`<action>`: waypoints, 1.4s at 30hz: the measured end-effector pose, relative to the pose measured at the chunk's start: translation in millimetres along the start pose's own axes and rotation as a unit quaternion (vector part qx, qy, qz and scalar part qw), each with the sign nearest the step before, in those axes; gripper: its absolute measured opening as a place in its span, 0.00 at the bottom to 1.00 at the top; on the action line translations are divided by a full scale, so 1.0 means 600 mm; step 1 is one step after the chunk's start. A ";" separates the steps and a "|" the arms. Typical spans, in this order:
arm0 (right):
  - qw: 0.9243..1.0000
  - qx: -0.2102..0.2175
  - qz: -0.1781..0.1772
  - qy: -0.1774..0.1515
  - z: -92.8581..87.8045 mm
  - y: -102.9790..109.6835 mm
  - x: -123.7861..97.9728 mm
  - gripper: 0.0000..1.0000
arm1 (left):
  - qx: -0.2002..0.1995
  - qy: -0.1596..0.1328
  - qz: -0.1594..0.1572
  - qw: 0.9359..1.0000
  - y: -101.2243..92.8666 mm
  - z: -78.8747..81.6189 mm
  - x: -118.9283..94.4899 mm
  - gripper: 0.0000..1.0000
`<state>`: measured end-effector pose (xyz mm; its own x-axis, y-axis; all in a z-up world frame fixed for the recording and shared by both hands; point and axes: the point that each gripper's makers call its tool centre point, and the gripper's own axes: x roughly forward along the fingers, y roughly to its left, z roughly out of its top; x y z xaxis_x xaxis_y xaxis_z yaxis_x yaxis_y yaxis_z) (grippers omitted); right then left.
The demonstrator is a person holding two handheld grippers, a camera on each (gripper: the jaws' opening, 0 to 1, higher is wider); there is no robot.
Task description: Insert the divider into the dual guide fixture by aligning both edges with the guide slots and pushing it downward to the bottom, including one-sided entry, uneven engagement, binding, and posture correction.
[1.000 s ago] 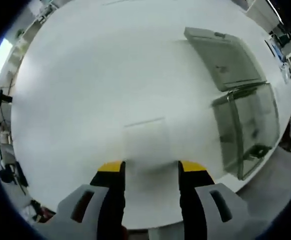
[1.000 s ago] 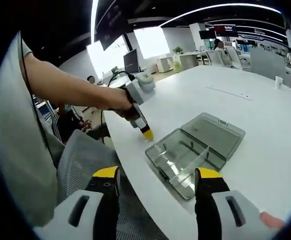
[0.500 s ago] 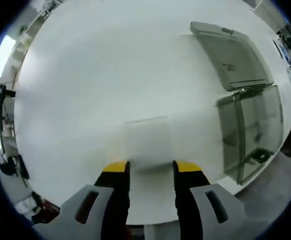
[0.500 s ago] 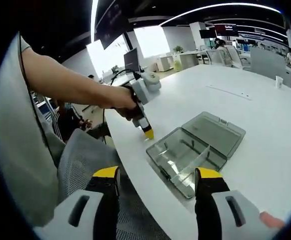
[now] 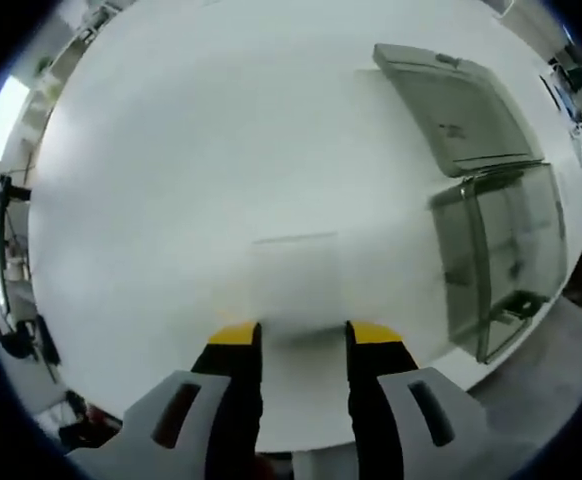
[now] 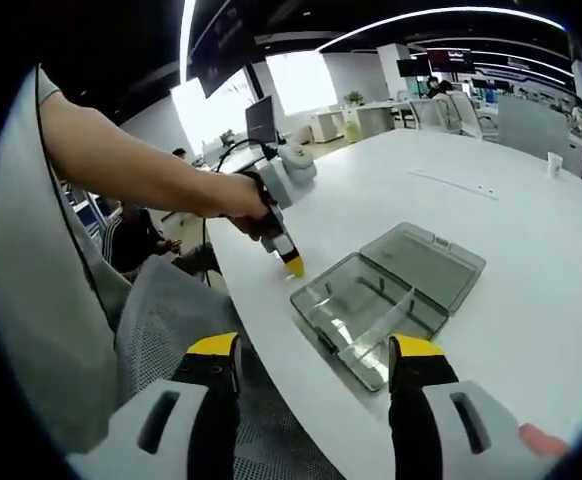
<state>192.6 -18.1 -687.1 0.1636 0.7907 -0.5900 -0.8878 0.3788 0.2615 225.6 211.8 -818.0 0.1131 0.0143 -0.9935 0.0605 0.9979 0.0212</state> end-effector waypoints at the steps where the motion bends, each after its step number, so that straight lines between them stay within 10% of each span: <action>1: 1.000 -0.001 -0.001 0.000 0.000 0.000 0.000 0.57 | 0.002 -0.001 0.000 1.000 0.000 0.001 0.000 0.30; 17: 1.000 0.002 -0.005 -0.008 0.006 0.003 -0.007 0.56 | 0.067 -0.020 -0.004 0.998 -0.001 0.003 -0.003 0.27; 42: 1.000 0.002 -0.008 -0.011 0.007 0.008 -0.011 0.56 | 0.053 -0.057 -0.031 0.996 -0.002 -0.002 -0.018 0.26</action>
<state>189.0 -19.2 -678.5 0.1873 0.7954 -0.5764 -0.8831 0.3933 0.2557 223.1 210.4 -807.3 0.2183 -0.0605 -0.9740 0.1742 0.9845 -0.0221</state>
